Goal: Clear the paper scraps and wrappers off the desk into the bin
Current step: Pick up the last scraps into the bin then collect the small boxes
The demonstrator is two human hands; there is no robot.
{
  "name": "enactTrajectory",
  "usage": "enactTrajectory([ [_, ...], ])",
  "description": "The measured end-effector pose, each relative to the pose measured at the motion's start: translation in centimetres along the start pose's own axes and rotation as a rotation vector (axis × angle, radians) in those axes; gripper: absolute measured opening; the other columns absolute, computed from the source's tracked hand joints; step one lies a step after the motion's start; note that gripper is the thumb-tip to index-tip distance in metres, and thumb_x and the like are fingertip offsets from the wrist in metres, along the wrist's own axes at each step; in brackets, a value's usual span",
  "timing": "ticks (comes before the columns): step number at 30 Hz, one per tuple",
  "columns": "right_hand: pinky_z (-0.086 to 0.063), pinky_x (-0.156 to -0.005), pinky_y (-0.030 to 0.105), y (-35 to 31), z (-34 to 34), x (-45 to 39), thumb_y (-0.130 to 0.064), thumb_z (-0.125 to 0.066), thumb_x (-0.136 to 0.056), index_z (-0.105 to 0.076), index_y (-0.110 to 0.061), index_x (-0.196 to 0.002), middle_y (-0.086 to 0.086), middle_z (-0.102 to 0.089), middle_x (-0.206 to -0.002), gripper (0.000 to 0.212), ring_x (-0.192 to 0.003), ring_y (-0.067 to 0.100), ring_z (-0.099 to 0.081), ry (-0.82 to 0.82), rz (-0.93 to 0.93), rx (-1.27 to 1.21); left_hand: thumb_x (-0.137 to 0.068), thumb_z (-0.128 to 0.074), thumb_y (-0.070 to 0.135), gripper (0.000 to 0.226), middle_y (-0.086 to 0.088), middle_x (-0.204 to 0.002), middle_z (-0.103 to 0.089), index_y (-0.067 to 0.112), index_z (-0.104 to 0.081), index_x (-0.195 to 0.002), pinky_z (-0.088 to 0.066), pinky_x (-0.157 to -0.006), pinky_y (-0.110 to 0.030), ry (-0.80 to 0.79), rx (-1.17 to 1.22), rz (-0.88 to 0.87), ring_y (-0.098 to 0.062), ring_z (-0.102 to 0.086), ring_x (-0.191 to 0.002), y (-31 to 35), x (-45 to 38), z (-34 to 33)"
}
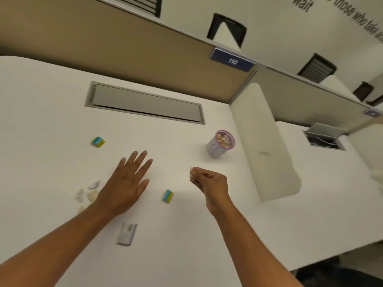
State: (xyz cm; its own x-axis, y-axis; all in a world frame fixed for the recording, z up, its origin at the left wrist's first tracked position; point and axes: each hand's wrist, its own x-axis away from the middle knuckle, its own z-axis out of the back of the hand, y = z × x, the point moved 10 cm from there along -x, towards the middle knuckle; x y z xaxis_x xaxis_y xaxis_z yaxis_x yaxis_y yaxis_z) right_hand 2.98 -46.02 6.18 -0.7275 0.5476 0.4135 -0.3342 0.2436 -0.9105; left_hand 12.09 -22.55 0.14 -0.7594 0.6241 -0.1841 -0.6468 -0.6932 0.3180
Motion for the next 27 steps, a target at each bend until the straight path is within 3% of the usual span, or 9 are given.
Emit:
enactTrajectory([
  [2,-0.063,-0.077,0.027,-2.6,2.3,-1.6,-0.002,-0.083,-0.08,-0.081,-0.002,-0.094,0.013,-0.08,-0.092,0.015,-0.084,0.022,-0.077,0.06,0.082,0.081,-0.106,-0.022,0.049,0.063,-0.006,-0.171,-0.024,0.022,-0.037,-0.16,-0.032,-0.122,-0.055,-0.108,-0.004,-0.013,-0.035,-0.029,-0.156,1.2,-2.9,-2.3],
  [5,-0.062,-0.086,0.038,-7.4,5.6,-4.9,-0.011,-0.084,-0.08,-0.083,-0.01,-0.091,0.008,-0.081,-0.085,0.011,-0.084,0.022,-0.077,0.186,0.248,0.35,-0.103,0.001,0.06,0.074,-0.006,-0.17,-0.026,0.027,-0.035,-0.16,-0.028,-0.123,-0.058,-0.195,-0.043,0.023,-0.038,-0.029,-0.155,1.0,-5.2,-4.8],
  [9,-0.06,-0.085,0.029,-12.3,6.7,-9.4,-0.015,-0.08,-0.081,-0.084,-0.017,-0.093,0.0,-0.081,-0.087,0.013,-0.077,0.003,-0.073,0.277,0.43,0.732,-0.107,-0.016,0.052,0.061,-0.004,-0.169,-0.031,0.03,-0.031,-0.161,-0.021,-0.126,-0.056,-0.166,-0.121,0.057,-0.037,-0.029,-0.155,0.2,-5.1,-6.5],
  [11,-0.058,-0.08,0.025,-13.2,6.1,-11.5,-0.013,-0.076,-0.083,-0.084,-0.015,-0.092,0.005,-0.08,-0.089,0.012,-0.074,0.005,-0.069,0.282,0.458,0.887,-0.106,-0.016,0.058,0.062,0.0,-0.172,-0.025,0.034,-0.025,-0.163,-0.017,-0.128,-0.054,-0.152,-0.114,0.063,-0.033,-0.023,-0.158,0.0,-5.0,-6.7],
  [13,-0.051,-0.064,0.028,-13.2,4.9,-13.6,-0.009,-0.066,-0.085,-0.078,-0.012,-0.074,0.016,-0.067,-0.07,0.016,-0.064,0.021,-0.059,0.237,0.474,1.091,-0.105,-0.017,0.066,0.066,0.003,-0.173,-0.018,0.037,-0.019,-0.164,-0.015,-0.129,-0.053,-0.133,-0.109,0.082,-0.029,-0.016,-0.16,-0.1,-4.9,-6.6],
  [15,-0.038,-0.052,0.026,-13.0,3.7,-15.2,-0.008,-0.061,-0.085,-0.063,-0.017,-0.065,0.011,-0.048,-0.062,0.022,-0.062,0.024,-0.043,0.191,0.504,1.27,-0.104,-0.017,0.069,0.067,0.005,-0.174,-0.014,0.039,-0.015,-0.164,-0.014,-0.129,-0.052,-0.126,-0.099,0.095,-0.027,-0.011,-0.161,0.0,-4.8,-6.6],
  [19,-0.055,-0.067,0.033,-11.7,2.6,-17.4,-0.008,-0.061,-0.089,-0.082,-0.015,-0.096,0.014,-0.075,-0.089,0.024,-0.079,0.033,-0.067,0.099,0.475,1.496,-0.103,-0.018,0.07,0.068,0.007,-0.175,-0.01,0.041,-0.012,-0.164,-0.011,-0.13,-0.051,-0.093,-0.094,0.101,-0.024,-0.006,-0.162,0.0,-4.9,-6.4],
  [24,-0.056,-0.078,0.037,-10.6,1.6,-18.4,-0.007,-0.059,-0.094,-0.078,-0.009,-0.11,0.018,-0.074,-0.102,0.025,-0.094,0.037,-0.067,-0.036,0.447,1.615,-0.103,-0.017,0.069,0.067,0.007,-0.175,-0.011,0.04,-0.014,-0.164,-0.011,-0.13,-0.052,-0.099,-0.092,0.104,-0.025,-0.007,-0.162,0.0,-4.8,-6.3],
  [27,-0.048,-0.073,0.029,-11.4,1.8,-18.7,-0.01,-0.062,-0.094,-0.078,-0.011,-0.111,0.015,-0.072,-0.106,0.023,-0.091,0.03,-0.063,-0.138,0.372,1.597,-0.103,-0.015,0.069,0.068,0.006,-0.175,-0.01,0.04,-0.014,-0.164,-0.011,-0.13,-0.052,-0.098,-0.096,0.105,-0.025,-0.006,-0.162,0.2,-4.9,-6.0],
])
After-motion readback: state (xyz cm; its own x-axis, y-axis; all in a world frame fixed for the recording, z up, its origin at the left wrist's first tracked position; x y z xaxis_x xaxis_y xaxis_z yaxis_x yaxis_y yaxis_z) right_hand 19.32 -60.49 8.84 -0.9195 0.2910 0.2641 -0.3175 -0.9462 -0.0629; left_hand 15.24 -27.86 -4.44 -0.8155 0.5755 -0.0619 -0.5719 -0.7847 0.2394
